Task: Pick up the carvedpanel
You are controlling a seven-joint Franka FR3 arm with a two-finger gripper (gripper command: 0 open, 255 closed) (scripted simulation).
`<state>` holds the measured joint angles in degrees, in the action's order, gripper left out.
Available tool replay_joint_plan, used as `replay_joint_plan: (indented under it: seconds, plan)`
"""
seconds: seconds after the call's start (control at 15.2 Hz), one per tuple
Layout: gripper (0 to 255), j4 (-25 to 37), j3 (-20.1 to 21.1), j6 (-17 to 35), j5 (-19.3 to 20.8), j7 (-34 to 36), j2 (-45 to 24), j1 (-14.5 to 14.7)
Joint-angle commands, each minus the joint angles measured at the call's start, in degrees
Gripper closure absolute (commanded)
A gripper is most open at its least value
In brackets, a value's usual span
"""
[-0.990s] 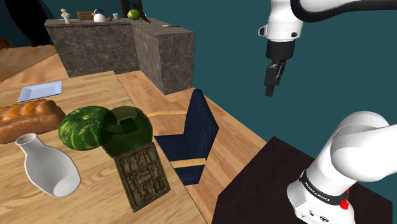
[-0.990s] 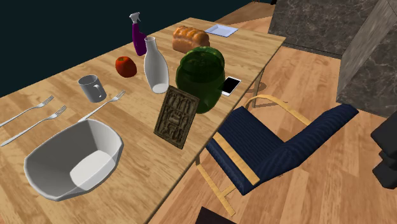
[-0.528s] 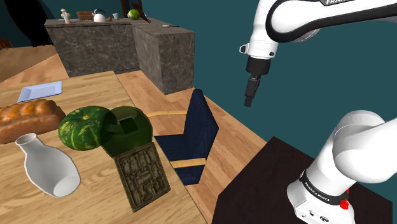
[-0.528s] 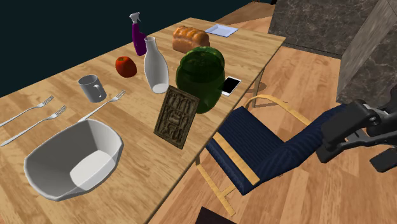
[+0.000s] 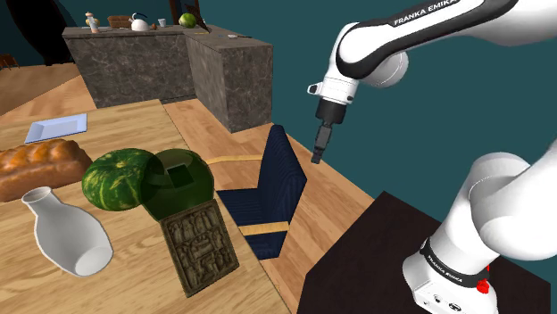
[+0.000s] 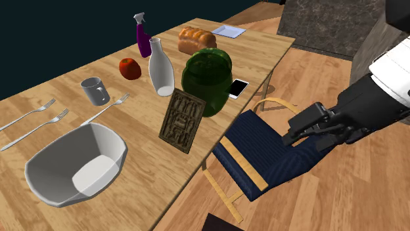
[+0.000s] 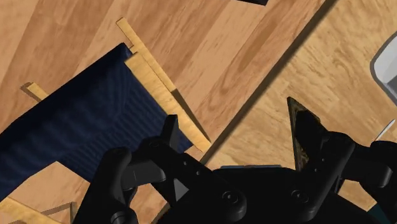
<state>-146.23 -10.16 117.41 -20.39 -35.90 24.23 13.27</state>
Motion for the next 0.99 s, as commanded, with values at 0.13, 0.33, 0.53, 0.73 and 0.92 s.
replay_joint_plan:
  seconds: [0.13,0.33,0.53,0.73,0.92]
  plan:
    - [0,2.4,-2.8,4.4,-10.5,-11.4,-8.5,5.0]
    - [0,5.6,-4.0,5.0,-18.9,-20.1,-14.7,8.0]
    - [0,9.4,-4.2,3.8,-27.1,-28.3,-20.8,10.1]
    - [0,13.8,-3.5,1.3,-34.3,-35.5,-26.6,11.2]
    - [0,18.4,-2.1,-1.8,-40.4,-41.5,-31.9,11.7]
